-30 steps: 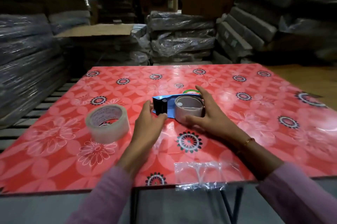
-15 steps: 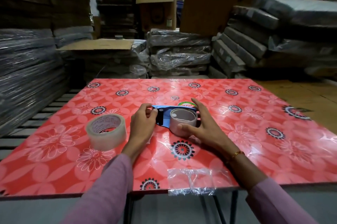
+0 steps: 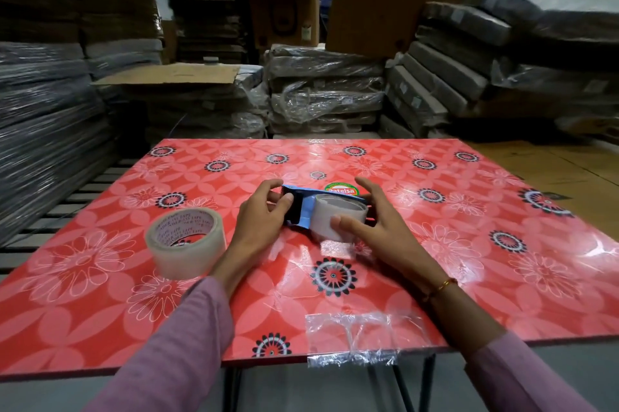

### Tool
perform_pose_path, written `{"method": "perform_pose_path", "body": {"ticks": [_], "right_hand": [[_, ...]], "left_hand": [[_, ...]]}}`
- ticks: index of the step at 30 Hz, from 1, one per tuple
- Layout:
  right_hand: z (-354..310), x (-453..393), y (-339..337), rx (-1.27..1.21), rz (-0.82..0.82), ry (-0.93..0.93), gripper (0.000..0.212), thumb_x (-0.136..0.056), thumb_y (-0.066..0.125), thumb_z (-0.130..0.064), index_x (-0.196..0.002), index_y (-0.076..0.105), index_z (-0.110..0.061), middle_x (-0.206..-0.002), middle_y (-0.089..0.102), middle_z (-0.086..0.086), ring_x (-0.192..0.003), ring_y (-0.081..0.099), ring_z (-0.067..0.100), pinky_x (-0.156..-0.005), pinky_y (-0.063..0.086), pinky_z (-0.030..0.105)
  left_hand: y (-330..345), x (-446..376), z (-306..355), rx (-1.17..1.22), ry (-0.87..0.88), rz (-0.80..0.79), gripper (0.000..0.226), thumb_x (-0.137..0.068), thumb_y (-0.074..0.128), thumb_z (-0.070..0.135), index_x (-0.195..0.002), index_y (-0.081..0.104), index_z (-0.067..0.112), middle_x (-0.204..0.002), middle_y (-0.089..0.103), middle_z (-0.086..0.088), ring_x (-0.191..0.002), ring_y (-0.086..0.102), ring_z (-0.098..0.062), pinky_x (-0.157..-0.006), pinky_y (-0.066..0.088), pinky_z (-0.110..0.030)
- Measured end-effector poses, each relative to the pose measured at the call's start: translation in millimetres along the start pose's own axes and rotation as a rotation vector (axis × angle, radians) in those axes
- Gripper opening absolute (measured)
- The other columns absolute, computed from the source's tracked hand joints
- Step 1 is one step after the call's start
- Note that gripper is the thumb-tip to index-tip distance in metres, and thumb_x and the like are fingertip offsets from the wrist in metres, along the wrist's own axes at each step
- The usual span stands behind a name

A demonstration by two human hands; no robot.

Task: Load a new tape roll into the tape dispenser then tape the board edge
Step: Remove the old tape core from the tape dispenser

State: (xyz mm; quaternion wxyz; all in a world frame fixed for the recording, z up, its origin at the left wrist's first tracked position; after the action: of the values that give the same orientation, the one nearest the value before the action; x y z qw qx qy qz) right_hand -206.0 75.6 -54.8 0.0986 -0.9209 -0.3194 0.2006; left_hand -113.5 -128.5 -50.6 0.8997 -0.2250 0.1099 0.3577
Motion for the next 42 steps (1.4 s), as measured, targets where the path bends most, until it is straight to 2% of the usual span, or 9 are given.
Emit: {"method": "perform_pose_path", "body": {"ticks": [4, 7, 14, 18, 21, 24, 28, 36, 42], "right_hand": [[-2.1, 0.8, -4.1, -0.068, 0.046, 0.072, 0.06, -0.081, 0.069, -0.058, -0.135, 0.053, -0.038, -0.12, 0.063, 0.002, -0.105, 0.067, 0.015, -0.084, 0.052, 0.023], [-3.7, -1.0, -1.5, -0.224, 0.022, 0.11, 0.04, -0.09, 0.065, -0.05, -0.118, 0.068, -0.021, -0.116, 0.072, 0.016, -0.099, 0.069, 0.026, -0.087, 0.055, 0.036], [-8.5, 6.2, 0.7, -0.477, -0.027, 0.309, 0.062, -0.096, 0.051, -0.057, -0.117, 0.072, -0.003, -0.114, 0.074, 0.024, -0.111, 0.069, 0.042, -0.104, 0.051, 0.05], [-10.6, 5.9, -0.4, -0.456, -0.017, 0.314, 0.064, -0.095, 0.052, -0.061, -0.117, 0.073, -0.004, -0.114, 0.073, 0.025, -0.111, 0.069, 0.042, -0.107, 0.049, 0.054], [-13.6, 7.6, -1.1, -0.442, -0.019, 0.253, 0.056, -0.097, 0.053, -0.053, -0.118, 0.071, -0.004, -0.107, 0.075, 0.024, -0.092, 0.075, 0.033, -0.078, 0.063, 0.038], [-21.0, 10.7, -5.3, -0.247, 0.054, 0.102, 0.043, -0.096, 0.06, -0.044, -0.109, 0.064, -0.003, -0.092, 0.066, 0.019, -0.073, 0.064, 0.011, -0.057, 0.052, 0.02], [-25.9, 11.0, -7.8, -0.056, 0.046, -0.039, 0.031, -0.087, 0.068, -0.043, -0.113, 0.06, -0.028, -0.112, 0.066, 0.0, -0.095, 0.066, 0.013, -0.069, 0.055, 0.023], [-29.4, 14.0, -2.0, 0.023, -0.109, -0.097, 0.062, -0.081, 0.06, -0.019, -0.14, 0.042, -0.03, -0.137, 0.055, -0.004, -0.124, 0.056, 0.007, -0.102, 0.045, 0.023], [-23.0, 9.8, -3.2, 0.07, -0.072, -0.055, 0.083, -0.081, 0.067, -0.036, -0.152, 0.026, -0.045, -0.154, 0.033, -0.016, -0.136, 0.039, -0.009, -0.112, 0.043, 0.032]], "left_hand": [[0.3, -0.3, -3.1, 0.231, -0.055, -0.019, 0.016, -0.093, 0.066, 0.026, -0.107, 0.065, 0.033, -0.081, 0.056, 0.0, -0.06, 0.052, -0.019, -0.044, 0.039, -0.027], [1.5, 3.2, 2.1, 0.354, -0.11, -0.055, 0.019, -0.094, 0.065, 0.022, -0.113, 0.066, 0.02, -0.084, 0.057, -0.004, -0.047, 0.051, -0.007, -0.038, 0.037, -0.02], [6.3, 12.9, 9.9, 0.473, -0.191, -0.159, 0.009, -0.095, 0.064, 0.02, -0.099, 0.068, 0.014, -0.071, 0.066, 0.0, -0.049, 0.055, -0.012, -0.042, 0.049, -0.022], [11.2, 16.4, 6.5, 0.539, -0.266, -0.247, 0.027, -0.094, 0.064, 0.029, -0.108, 0.066, 0.006, -0.073, 0.066, -0.006, -0.051, 0.055, -0.022, -0.047, 0.052, -0.029], [13.5, 17.5, 5.7, 0.52, -0.268, -0.305, 0.044, -0.086, 0.072, 0.041, -0.113, 0.066, 0.006, -0.08, 0.068, -0.006, -0.061, 0.058, -0.021, -0.057, 0.053, -0.031], [14.1, 19.7, 6.3, 0.518, -0.251, -0.341, 0.052, -0.073, 0.084, 0.042, -0.112, 0.068, 0.01, -0.092, 0.07, -0.005, -0.081, 0.067, -0.021, -0.076, 0.057, -0.041], [7.6, 18.8, 5.7, 0.421, -0.209, -0.258, 0.047, -0.072, 0.086, 0.022, -0.109, 0.061, 0.007, -0.097, 0.068, -0.006, -0.084, 0.067, -0.014, -0.07, 0.055, -0.026], [7.0, 16.7, 10.4, 0.25, -0.093, -0.3, 0.041, -0.071, 0.085, 0.003, -0.107, 0.065, 0.006, -0.094, 0.072, -0.007, -0.079, 0.067, -0.011, -0.072, 0.057, -0.022], [2.0, 16.4, 8.9, 0.186, -0.055, -0.183, 0.046, -0.055, 0.089, 0.037, -0.091, 0.068, 0.017, -0.09, 0.076, -0.009, -0.082, 0.073, -0.024, -0.08, 0.059, -0.048]]}}
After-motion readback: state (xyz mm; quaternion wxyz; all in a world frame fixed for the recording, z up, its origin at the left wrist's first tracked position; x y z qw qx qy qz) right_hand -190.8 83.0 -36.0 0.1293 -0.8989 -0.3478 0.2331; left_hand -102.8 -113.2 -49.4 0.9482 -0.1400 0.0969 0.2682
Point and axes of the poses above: each hand's wrist, its own x-axis away from the middle knuckle, its own y-axis out of the palm, z = x × y, the point moved 6 cm from there along -x, towards the middle knuckle
